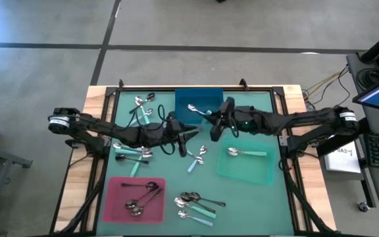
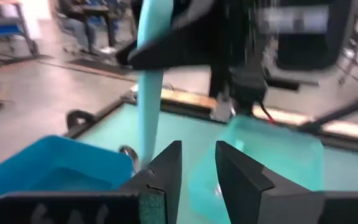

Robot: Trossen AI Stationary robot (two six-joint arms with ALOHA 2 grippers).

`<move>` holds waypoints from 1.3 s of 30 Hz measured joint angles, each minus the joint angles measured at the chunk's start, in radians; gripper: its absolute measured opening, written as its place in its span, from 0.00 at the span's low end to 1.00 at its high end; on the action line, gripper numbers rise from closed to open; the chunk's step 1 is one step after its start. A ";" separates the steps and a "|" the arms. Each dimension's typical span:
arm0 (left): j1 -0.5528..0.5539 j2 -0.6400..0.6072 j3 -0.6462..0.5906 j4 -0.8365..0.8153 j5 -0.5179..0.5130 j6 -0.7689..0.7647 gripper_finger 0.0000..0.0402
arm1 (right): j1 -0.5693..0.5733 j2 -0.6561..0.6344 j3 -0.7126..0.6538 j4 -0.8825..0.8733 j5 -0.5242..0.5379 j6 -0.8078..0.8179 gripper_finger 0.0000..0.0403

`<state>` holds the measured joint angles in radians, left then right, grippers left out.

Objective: Sort silverware by color (type)
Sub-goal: Put the green spoon into the green bin, then put the blue spoon into the blue bin

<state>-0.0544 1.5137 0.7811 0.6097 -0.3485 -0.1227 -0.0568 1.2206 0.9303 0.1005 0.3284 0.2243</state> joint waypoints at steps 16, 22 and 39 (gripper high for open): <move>0.021 -0.007 -0.001 -0.426 0.246 -0.026 0.21 | 0.071 0.126 0.372 -1.176 -0.302 0.236 0.09; 0.029 0.000 0.075 -0.720 0.288 0.077 0.21 | 0.102 0.261 0.370 -1.364 -0.347 0.237 0.09; 0.049 0.117 0.113 -0.854 0.433 0.340 0.21 | 0.140 0.370 0.370 -1.427 -0.354 0.218 0.49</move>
<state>-0.0050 1.6308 0.8942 -0.2440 0.0849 0.2178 0.0830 1.5907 1.3003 -1.3262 -0.0257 0.4419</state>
